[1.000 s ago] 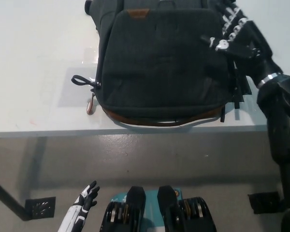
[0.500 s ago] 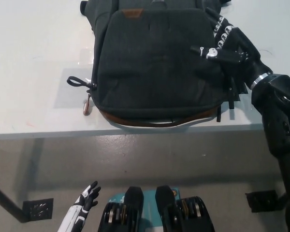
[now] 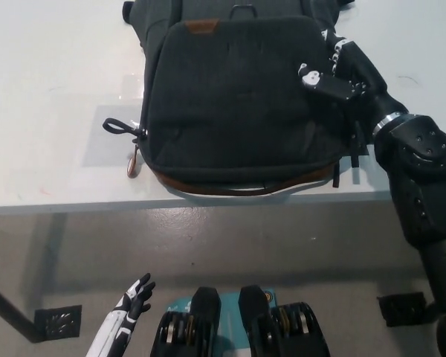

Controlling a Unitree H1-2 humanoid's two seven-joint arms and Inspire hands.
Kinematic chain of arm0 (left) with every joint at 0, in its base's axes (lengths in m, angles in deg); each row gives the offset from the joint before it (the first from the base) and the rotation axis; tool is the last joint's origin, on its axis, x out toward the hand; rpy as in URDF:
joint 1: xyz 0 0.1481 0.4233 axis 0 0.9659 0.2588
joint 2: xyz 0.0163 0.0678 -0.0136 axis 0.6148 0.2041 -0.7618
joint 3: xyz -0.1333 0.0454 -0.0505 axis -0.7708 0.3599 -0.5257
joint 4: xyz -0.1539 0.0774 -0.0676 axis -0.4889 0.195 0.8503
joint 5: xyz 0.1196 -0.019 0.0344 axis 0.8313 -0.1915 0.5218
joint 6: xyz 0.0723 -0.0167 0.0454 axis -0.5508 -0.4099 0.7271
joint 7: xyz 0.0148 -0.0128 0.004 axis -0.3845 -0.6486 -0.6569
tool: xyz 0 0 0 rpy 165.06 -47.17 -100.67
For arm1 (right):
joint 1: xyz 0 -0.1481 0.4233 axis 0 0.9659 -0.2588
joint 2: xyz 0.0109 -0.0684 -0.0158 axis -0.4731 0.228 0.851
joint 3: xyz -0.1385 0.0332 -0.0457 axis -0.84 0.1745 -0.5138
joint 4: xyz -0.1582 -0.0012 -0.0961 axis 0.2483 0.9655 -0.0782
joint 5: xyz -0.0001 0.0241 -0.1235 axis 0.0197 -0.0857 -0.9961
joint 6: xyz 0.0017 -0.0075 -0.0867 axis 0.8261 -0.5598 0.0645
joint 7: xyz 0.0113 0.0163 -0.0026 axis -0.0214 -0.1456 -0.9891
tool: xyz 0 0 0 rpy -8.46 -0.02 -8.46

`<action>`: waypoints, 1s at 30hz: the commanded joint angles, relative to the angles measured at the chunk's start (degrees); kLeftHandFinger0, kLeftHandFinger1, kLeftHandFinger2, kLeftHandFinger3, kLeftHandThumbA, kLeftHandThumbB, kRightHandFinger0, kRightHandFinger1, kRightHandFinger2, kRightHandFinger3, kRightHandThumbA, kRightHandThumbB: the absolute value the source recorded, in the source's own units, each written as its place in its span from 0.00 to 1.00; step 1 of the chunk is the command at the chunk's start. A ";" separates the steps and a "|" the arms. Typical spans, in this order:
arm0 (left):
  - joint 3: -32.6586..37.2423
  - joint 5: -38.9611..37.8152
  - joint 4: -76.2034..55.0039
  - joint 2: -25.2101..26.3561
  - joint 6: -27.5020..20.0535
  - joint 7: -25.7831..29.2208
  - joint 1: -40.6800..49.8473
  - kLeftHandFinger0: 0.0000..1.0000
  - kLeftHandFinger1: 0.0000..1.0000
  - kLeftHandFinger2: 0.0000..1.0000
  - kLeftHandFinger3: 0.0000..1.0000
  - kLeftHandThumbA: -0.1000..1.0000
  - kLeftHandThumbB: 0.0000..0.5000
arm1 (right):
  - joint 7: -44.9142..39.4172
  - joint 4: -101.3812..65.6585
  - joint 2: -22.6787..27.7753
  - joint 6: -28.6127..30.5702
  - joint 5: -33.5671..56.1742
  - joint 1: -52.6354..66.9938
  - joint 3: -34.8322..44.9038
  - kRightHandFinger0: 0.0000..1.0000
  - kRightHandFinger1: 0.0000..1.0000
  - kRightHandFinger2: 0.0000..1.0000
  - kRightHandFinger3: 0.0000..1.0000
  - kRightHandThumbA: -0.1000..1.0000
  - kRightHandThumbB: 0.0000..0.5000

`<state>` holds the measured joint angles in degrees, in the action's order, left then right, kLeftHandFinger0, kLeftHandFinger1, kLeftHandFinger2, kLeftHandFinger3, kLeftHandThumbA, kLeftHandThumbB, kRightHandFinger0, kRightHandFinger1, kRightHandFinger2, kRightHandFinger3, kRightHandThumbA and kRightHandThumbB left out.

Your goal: A bag is kept in the middle of the table with its flap loosely closed and the robot uses its right hand to adjust it and opens it

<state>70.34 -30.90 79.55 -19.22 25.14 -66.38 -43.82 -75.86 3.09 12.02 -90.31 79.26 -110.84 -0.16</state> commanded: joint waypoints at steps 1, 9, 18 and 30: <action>-0.33 -0.72 -1.50 0.94 -0.78 -0.91 -0.83 1.00 1.00 1.00 1.00 1.00 0.14 | 2.47 -2.84 -1.19 1.37 -4.39 -0.45 -1.46 0.00 0.41 0.73 0.78 0.00 0.19; -0.08 -0.01 -1.30 1.18 -0.95 -0.85 -1.04 1.00 1.00 1.00 1.00 1.00 0.08 | 2.52 -6.71 -1.49 1.91 -3.23 2.27 0.28 0.01 0.44 0.77 0.77 0.00 0.18; -0.33 -0.36 -1.20 1.63 -0.81 -1.03 -1.83 1.00 1.00 1.00 1.00 1.00 0.08 | 8.69 -44.24 -3.95 3.00 -15.06 19.39 -2.66 0.00 0.39 0.75 0.83 0.00 0.19; -0.11 -0.34 -1.23 1.80 0.65 -1.45 -2.66 1.00 1.00 1.00 1.00 1.00 0.08 | 15.94 -62.22 -8.73 22.15 -36.82 38.33 -5.84 0.00 0.16 0.56 0.62 0.00 0.21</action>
<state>70.45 -30.81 79.97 -18.96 25.64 -66.38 -44.83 -67.72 -38.86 6.43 -88.79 62.42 -78.92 -2.75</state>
